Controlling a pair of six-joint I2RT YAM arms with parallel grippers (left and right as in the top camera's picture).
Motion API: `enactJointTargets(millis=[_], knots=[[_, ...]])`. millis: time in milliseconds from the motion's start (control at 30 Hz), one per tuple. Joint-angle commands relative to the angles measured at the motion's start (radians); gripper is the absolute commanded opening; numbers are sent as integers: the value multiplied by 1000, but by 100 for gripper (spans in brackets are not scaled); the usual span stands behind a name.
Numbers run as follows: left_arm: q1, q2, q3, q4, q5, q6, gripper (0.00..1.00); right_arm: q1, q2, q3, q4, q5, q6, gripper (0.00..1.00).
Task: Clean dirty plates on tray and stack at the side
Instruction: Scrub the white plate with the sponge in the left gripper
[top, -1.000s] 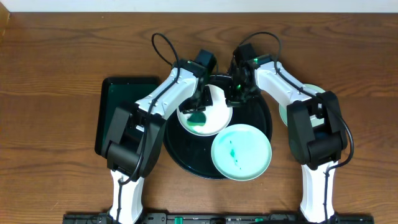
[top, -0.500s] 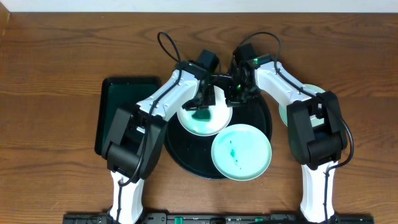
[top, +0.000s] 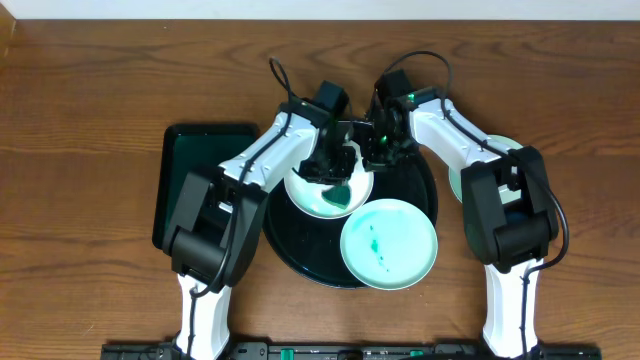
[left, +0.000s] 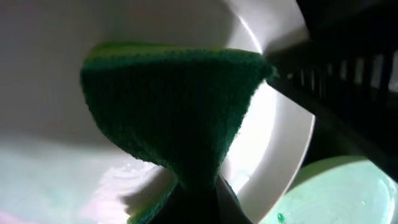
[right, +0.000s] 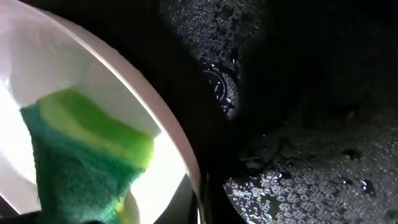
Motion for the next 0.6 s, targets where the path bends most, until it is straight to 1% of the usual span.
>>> enactJointTargets(millis=[0,67,133,167,233,267,333,367,400,433,500,533,567], knots=[[-4,19,-7,-10,-304,-186,7,3,68,-11,13,42,13,1],[-4,19,-7,-66,-504,-364,7,3,68,-11,13,42,13,1],[-4,19,-7,-121,-637,-515,7,3,68,-11,13,42,13,1],[-4,19,-7,-129,-650,-536,7,3,68,-11,13,42,13,1],[-5,19,-7,-138,-637,-538,7,3,68,-11,13,42,13,1],[-5,19,-7,-146,-607,-536,8,3,68,-11,13,42,13,1],[-5,19,-7,-152,-496,-479,7,3,68,-12,13,42,12,1],[-5,19,-7,-153,-409,-430,7,3,68,-12,13,42,12,1],[-5,19,-7,-150,-277,-369,7,3,68,-12,14,42,13,1],[-5,19,-7,-138,-176,-321,7,3,68,-11,14,42,13,1],[-5,19,-7,-102,-43,-226,7,3,68,-12,15,42,13,1],[-5,19,-7,-61,64,-139,7,3,68,-12,15,42,13,1],[-5,19,-7,-25,118,-87,7,3,68,-12,15,42,13,1]])
